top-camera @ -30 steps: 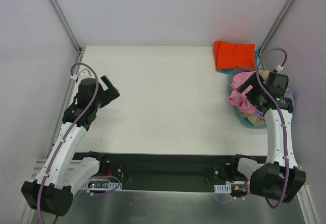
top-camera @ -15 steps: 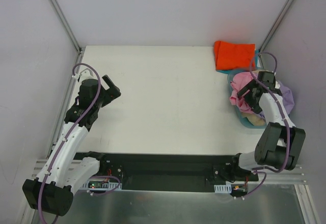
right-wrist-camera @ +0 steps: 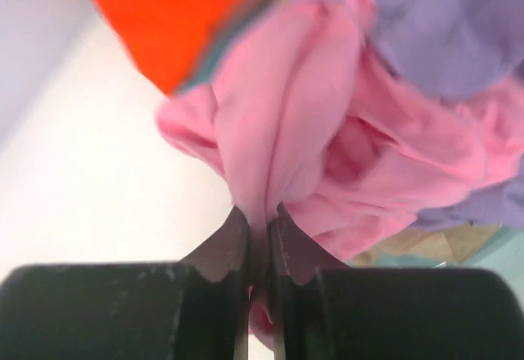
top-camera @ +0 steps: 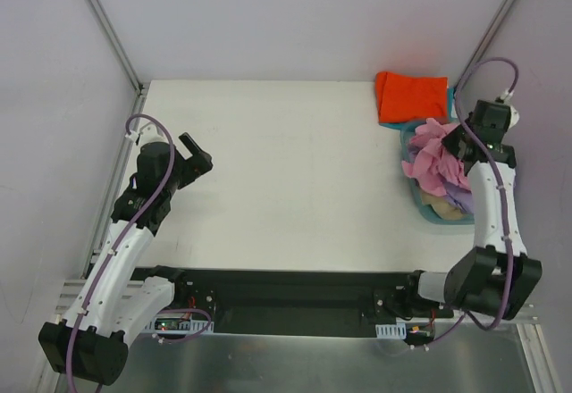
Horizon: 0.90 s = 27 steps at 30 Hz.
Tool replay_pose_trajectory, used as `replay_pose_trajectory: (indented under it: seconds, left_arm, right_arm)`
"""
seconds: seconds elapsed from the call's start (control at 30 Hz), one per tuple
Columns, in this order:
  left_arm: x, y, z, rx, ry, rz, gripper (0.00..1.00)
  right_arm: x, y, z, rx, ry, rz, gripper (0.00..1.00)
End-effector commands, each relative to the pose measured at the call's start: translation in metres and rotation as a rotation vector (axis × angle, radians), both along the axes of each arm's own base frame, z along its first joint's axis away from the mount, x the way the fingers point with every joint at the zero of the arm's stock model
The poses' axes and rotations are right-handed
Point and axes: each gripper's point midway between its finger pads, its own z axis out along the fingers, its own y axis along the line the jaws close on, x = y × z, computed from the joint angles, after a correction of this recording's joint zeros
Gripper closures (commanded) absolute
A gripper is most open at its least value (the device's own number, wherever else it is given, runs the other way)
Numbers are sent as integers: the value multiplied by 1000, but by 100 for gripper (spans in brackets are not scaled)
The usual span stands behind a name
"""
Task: Fold and stack the t-shirts
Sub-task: Grab the tshirt from the pile, then move the tshirt to the center of the board
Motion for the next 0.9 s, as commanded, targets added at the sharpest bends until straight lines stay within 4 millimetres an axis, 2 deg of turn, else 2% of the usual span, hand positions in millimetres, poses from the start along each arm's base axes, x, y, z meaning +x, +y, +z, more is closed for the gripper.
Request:
replay_pose_trajectory:
  seconds: [0.0,0.1,0.17,0.2,0.27,0.33,0.37,0.4,0.43,0.47,0.5,0.53,0.57,0.67,0.73,0.83,0.87]
  left_arm:
    - [5,-4,9,-23,-49,-26,1]
    - [5,-6,9,-25,-53,-32,1]
    - [6,-6,10,-27,-57,-37,1]
    - [6,-7,8,-28,-55,-43,1]
    - [6,-16,11,-37,-74,-95,1]
    - [6,-19,11,-44,-79,-114,1]
    - [6,-19,11,-47,-81,-115,1]
    - [5,-19,10,-52,-80,-106,1]
    - [5,-18,10,-53,-80,-102,1]
    - [4,-18,10,-56,-84,-99,1]
    - [3,-16,9,-59,-86,-87,1]
    - [1,-15,9,-61,-89,-81,1]
    - [1,-14,8,-64,-89,-73,1]
    - [-4,-10,10,-73,-109,-45,1]
    - [-8,-8,12,-90,-127,-28,1]
    - [-14,-4,11,-102,-144,1,1]
    - [-15,-1,10,-97,-145,16,1]
  right_arm:
    - [-20,-4,143,-155,-341,12,96]
    - [-36,6,203,-207,-505,55,96]
    - [-43,13,235,-237,-610,89,96]
    - [-42,20,261,-260,-716,125,97]
    - [-52,30,295,-264,-827,159,99]
    - [-56,47,320,-246,-889,241,99]
    - [-49,53,324,-230,-890,280,98]
    - [-56,71,345,-218,-932,365,97]
    - [-56,80,351,-195,-941,412,98]
    - [-45,92,350,-158,-926,473,97]
    - [-53,115,363,-126,-951,591,97]
    - [-52,128,368,-85,-955,652,97]
    - [-44,148,364,-37,-941,737,97]
    - [-51,199,371,42,-971,939,98]
    - [-46,223,373,81,-992,1028,98]
    - [-42,271,367,173,-967,1199,99]
    - [-55,291,378,193,-998,1274,99]
